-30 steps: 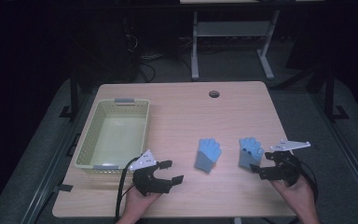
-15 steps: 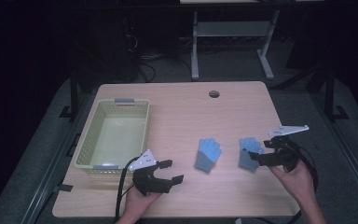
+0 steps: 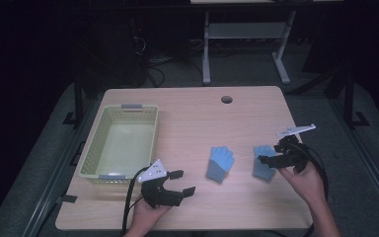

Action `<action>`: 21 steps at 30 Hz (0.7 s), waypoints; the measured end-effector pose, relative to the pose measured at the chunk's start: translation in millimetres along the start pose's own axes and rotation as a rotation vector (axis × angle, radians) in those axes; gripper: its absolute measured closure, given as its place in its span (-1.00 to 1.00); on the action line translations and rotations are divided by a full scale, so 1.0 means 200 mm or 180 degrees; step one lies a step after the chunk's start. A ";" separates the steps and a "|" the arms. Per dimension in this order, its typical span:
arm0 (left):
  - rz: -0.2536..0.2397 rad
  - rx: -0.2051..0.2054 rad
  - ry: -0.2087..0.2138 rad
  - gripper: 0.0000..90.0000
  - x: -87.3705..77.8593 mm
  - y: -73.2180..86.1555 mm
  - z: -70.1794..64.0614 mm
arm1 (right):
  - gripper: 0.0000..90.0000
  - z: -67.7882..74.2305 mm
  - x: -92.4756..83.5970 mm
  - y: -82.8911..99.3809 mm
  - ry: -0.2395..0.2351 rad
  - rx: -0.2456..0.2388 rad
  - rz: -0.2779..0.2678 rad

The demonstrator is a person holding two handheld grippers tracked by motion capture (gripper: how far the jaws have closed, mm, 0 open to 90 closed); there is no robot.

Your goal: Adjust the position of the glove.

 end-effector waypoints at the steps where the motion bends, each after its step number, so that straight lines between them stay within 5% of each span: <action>1: 0.0001 0.0006 0.0004 -0.49 0.00 0.00 0.00 | -0.38 -0.02 0.02 0.00 0.0012 0.0045 0.0057; 21: 0.0005 0.0001 0.0008 -0.49 0.00 0.00 0.00 | 0.03 -0.09 0.20 0.08 0.0187 0.0189 0.0691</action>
Point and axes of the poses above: each handheld gripper's, and its own axes: x roughly forward along the jaws, y roughly out of its underside, z roughly to its left, the point moved 9 cm from there along x, roughly forward along the jaws, and after that the axes turned 4 degrees about x, right-handed, at the moved point
